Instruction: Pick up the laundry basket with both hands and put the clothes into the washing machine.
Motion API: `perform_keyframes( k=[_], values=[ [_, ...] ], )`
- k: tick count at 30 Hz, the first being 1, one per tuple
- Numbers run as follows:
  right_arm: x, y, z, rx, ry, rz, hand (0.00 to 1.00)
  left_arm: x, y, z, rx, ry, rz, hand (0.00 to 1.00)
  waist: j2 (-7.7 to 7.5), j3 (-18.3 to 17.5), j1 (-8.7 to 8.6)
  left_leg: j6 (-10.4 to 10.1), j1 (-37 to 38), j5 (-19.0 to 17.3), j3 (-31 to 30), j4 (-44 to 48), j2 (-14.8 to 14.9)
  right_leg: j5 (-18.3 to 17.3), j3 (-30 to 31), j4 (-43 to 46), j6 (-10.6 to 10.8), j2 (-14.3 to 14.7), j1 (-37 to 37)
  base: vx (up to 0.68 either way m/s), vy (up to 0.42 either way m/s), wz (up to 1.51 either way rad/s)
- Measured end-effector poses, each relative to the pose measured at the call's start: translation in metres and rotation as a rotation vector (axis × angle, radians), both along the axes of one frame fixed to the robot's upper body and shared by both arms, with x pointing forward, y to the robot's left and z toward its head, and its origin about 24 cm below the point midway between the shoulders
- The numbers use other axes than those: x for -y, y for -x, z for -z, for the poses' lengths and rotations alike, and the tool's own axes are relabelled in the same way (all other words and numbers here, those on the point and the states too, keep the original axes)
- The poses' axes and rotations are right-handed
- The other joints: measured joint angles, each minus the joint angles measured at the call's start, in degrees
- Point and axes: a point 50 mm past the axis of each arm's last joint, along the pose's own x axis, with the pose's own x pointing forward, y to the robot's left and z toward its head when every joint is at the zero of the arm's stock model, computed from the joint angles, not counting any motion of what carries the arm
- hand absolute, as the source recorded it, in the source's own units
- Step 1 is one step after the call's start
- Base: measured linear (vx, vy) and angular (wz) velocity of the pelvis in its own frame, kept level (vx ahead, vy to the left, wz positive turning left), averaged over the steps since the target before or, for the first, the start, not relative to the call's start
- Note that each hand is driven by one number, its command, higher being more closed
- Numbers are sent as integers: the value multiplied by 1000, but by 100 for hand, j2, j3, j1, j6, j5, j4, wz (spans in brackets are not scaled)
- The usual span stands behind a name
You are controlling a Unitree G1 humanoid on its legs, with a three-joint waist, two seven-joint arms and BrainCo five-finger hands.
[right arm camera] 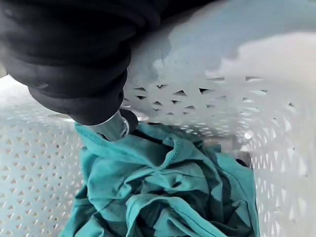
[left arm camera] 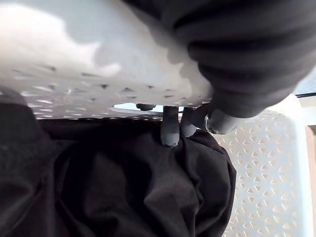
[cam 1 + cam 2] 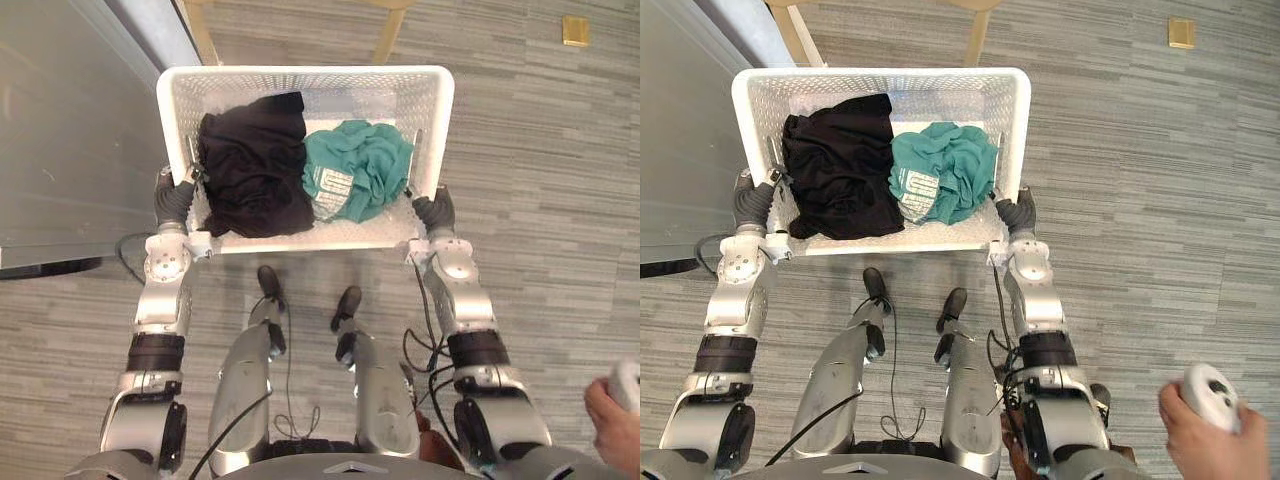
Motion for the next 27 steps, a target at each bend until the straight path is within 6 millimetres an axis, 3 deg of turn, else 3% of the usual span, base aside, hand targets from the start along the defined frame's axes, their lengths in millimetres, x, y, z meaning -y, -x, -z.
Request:
perform_keyframes(
  k=[2, 4, 7, 16, 17, 18, 27],
  values=[
    [0, -17, -23, 21, 22, -7, 100, 0, -16, -16, 7, 12, 3, 100, 3, 79, 5, -10, -143, 73, -49, -16, 25, 46, -59, -19, -42, 28, -110, -31, -14, 7],
    [-2, -35, -62, 71, 39, -10, 100, -2, -36, -50, 48, 12, 3, 100, -1, 125, 40, 5, -349, 251, -71, -153, 58, 189, -91, -153, -104, 109, -319, -54, 3, -2],
    [-11, -45, -95, 121, -3, -34, 100, -11, -47, -89, 106, -11, -12, 100, -1, 187, 56, 43, -433, 443, -75, -406, 80, 335, -102, -340, -154, 205, -429, -46, 30, -6],
    [-12, -44, -126, 212, -64, -53, 100, -11, -50, -135, 203, -52, 14, 100, -1, 187, 138, -37, -670, 652, -51, -724, 184, 452, -176, -562, -233, 362, -688, 20, 36, -3],
    [-12, -43, -128, 219, -72, -55, 100, -11, -50, -137, 208, -54, 15, 0, -1, 186, 137, -44, -694, 657, -51, -727, 192, 456, -187, -568, -237, 369, -706, 58, 47, 0],
    [-12, -42, -131, 235, -83, -64, 0, -13, -49, -142, 219, -63, 15, 0, -1, 186, 137, -66, -739, 674, -51, -733, 212, 462, -206, -569, -244, 382, -750, 60, 46, -1],
    [-15, -46, -123, 208, -223, -81, 0, -10, -56, -160, 222, -54, 19, 0, -1, 186, 170, -113, -735, 711, -22, -741, 261, 472, -238, -548, -255, 405, -752, 58, 50, 0]
  ],
)
